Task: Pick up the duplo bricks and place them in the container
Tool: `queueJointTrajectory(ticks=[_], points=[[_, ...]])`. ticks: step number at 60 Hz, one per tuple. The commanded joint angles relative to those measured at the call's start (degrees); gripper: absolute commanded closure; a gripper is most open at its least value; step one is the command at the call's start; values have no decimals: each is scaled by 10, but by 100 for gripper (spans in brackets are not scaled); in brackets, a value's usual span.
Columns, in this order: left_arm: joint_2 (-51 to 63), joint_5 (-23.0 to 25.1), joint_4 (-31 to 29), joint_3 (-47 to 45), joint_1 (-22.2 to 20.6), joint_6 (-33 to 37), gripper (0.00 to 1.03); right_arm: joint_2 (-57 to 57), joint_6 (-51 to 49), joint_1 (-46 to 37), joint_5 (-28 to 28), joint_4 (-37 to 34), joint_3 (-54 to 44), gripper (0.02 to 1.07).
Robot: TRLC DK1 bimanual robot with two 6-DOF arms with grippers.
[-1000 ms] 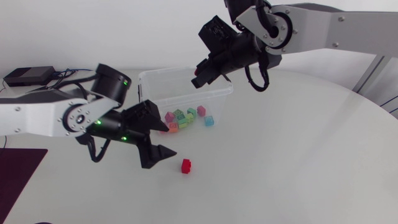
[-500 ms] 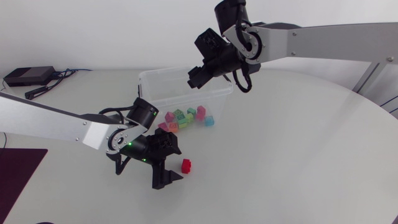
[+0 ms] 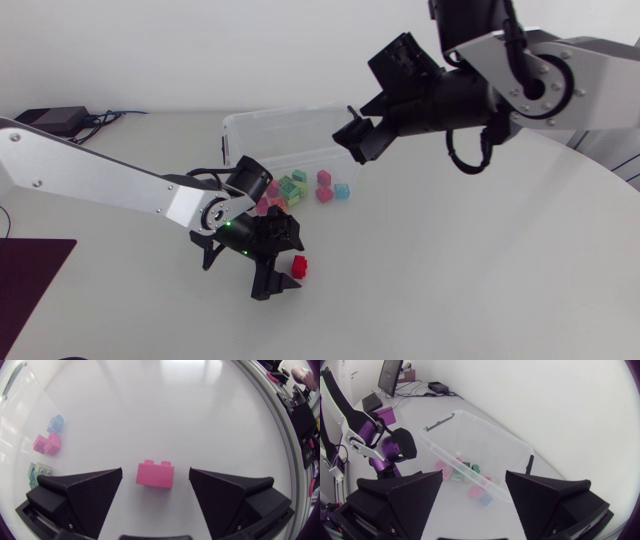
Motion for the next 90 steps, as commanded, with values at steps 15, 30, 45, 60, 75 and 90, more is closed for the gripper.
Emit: queueJointTrajectory(ticks=[15,30,45,60,75,90], points=[[16,6,-74,47,-3,40,78,-95,-16,-43,-22,5,-139,15],[-18,6,-164,77,-3,42,79,-146,-19,-72,-34,14,-204,15],[-172,38,-202,106,34,2,78,-181,-26,-111,-55,15,-247,15],[-168,60,-99,195,106,-148,75,-213,-23,-120,-55,22,-279,15],[-107,17,44,237,134,-285,72,-249,-21,-133,-54,49,-323,15],[-7,-66,123,271,145,-325,49,-291,-20,-152,-36,71,-361,14]])
